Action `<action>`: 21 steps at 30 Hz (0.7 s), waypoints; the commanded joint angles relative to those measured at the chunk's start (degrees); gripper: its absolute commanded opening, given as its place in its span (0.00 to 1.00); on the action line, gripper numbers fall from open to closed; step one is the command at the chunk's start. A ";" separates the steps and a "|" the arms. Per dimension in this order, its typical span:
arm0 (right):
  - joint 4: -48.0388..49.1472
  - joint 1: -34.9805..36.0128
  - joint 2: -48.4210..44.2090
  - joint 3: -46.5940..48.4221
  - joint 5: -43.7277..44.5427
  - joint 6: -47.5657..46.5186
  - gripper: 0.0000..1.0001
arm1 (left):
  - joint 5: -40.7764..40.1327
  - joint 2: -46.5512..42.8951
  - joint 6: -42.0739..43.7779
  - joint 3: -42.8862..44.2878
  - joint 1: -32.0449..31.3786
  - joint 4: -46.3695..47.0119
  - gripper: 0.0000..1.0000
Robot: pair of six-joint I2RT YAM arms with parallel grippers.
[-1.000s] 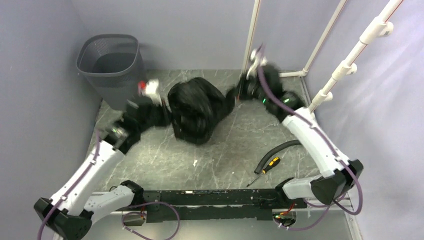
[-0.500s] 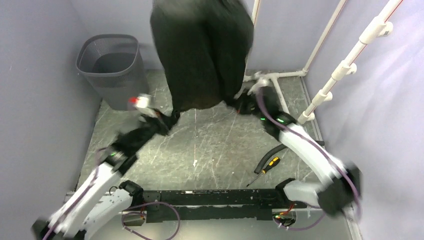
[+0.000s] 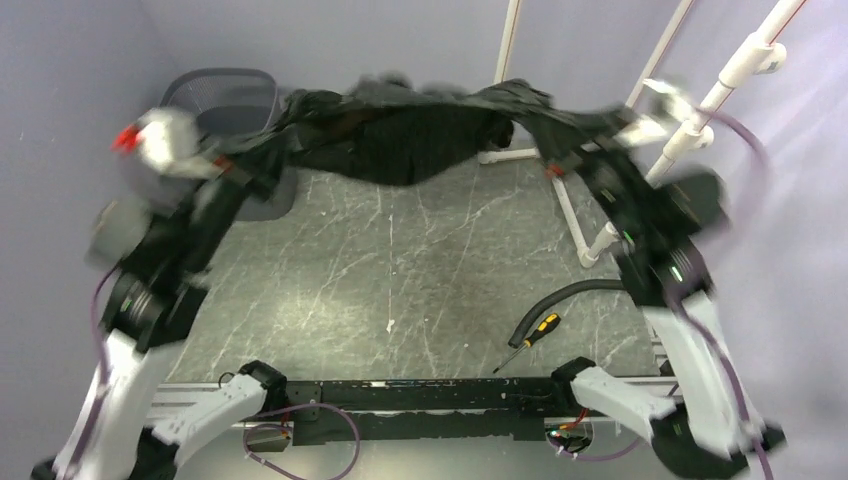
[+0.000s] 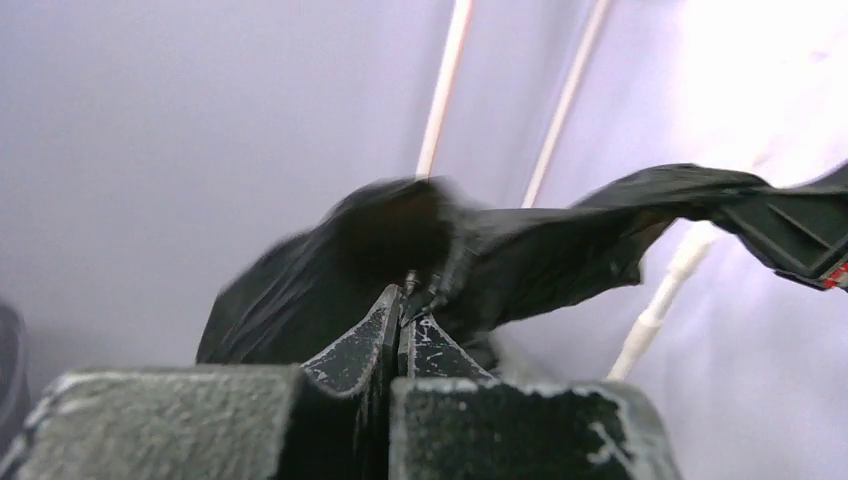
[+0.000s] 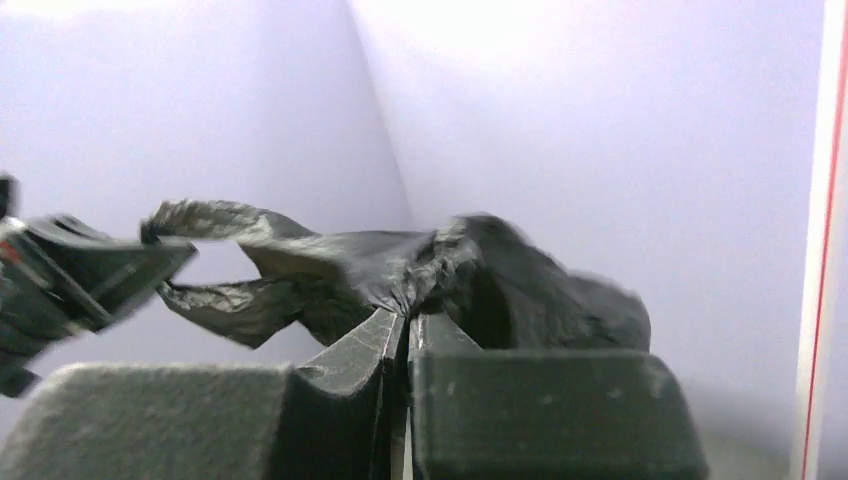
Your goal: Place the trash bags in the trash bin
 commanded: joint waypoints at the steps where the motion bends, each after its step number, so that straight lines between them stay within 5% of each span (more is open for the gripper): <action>1: 8.93 0.09 -8.95 -17.96 1.05 -2.20 0.06 | 2.59 -12.78 3.44 -16.84 -0.01 11.69 0.02; 5: -13.24 -0.18 1.56 -32.42 14.42 6.02 0.00 | -2.22 -14.89 -11.24 -37.83 0.01 -1.76 0.02; 8: -17.61 -0.59 13.18 -36.12 6.66 8.95 0.00 | 1.54 -8.15 -23.18 -48.52 -0.01 -9.24 0.02; 12: -11.22 -0.35 6.40 -34.94 2.43 10.18 0.00 | -0.09 -8.25 -23.52 -46.46 -0.01 -10.29 0.02; 16: -8.85 -0.40 -0.36 -26.28 1.23 7.05 0.00 | -7.99 -8.99 -16.12 -34.77 0.06 -12.85 0.02; 21: -7.44 -0.46 -4.59 -25.02 -2.45 7.70 0.01 | -6.05 -9.27 -13.47 -27.19 -0.01 -15.18 0.02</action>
